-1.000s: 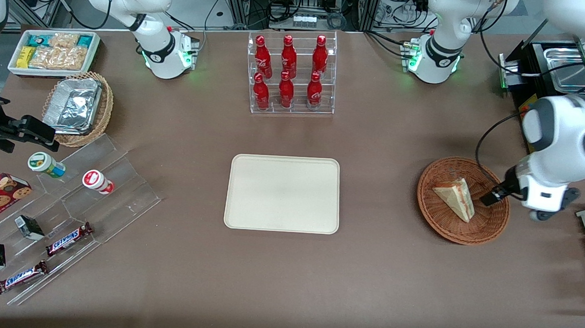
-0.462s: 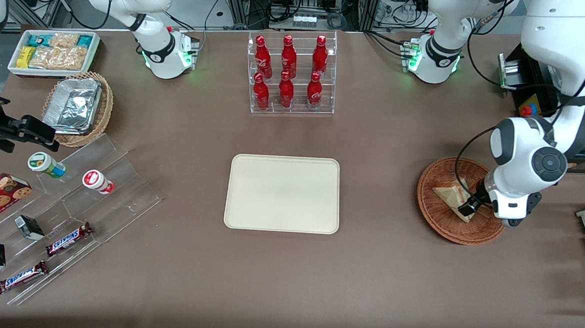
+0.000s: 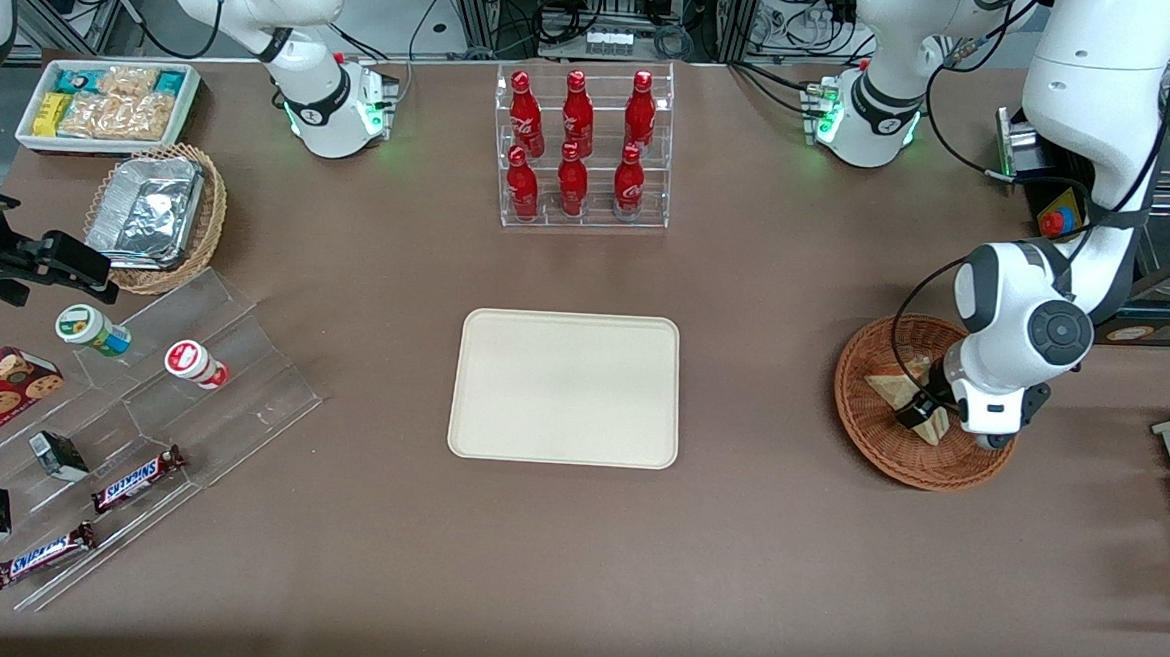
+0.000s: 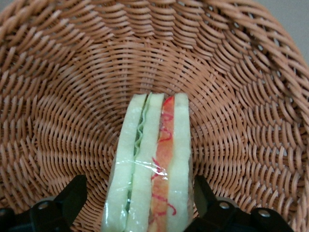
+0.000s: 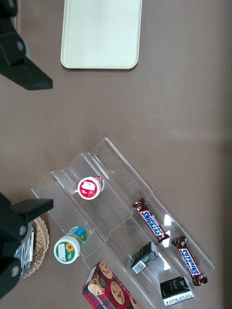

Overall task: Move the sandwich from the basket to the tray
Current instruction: 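Lift the sandwich out of the basket and carry it toward the tray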

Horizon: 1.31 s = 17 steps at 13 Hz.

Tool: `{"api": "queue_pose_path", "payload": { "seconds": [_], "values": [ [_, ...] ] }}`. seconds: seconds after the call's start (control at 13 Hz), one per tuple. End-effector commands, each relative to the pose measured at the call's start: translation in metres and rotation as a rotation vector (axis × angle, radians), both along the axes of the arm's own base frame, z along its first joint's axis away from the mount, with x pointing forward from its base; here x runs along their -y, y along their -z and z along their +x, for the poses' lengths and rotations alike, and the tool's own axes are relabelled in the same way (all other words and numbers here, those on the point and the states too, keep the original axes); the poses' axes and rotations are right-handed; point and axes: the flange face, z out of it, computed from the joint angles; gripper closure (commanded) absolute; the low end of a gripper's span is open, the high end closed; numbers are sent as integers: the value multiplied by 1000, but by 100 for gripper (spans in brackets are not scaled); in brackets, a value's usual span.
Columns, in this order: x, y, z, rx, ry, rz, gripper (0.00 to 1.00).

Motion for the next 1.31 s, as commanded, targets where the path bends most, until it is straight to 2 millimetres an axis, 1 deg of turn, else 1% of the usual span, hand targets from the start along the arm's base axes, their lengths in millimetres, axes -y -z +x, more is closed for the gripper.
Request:
{"api": "queue_pose_path", "payload": {
  "seconds": [0.0, 0.15, 0.23, 0.31, 0.38, 0.54, 0.69, 0.77, 0.85, 1.15, 1.23],
  "values": [
    [6, 0, -1, 2, 11, -3, 41],
    [5, -5, 0, -17, 44, -7, 53],
    [6, -14, 2, -20, 48, -8, 62],
    [8, -24, 7, -17, 53, -9, 66],
    [10, -41, 18, -17, 57, -9, 66],
    [35, -78, 40, -64, 123, -6, 68],
    [58, -119, 59, -69, 232, -22, 68],
    [72, -134, 65, -62, 284, -27, 68],
    [97, -141, 67, -52, 348, -33, 68],
    [193, -150, 69, -14, 489, -47, 68],
    [224, -149, 64, -9, 533, -47, 68]
  ]
}}
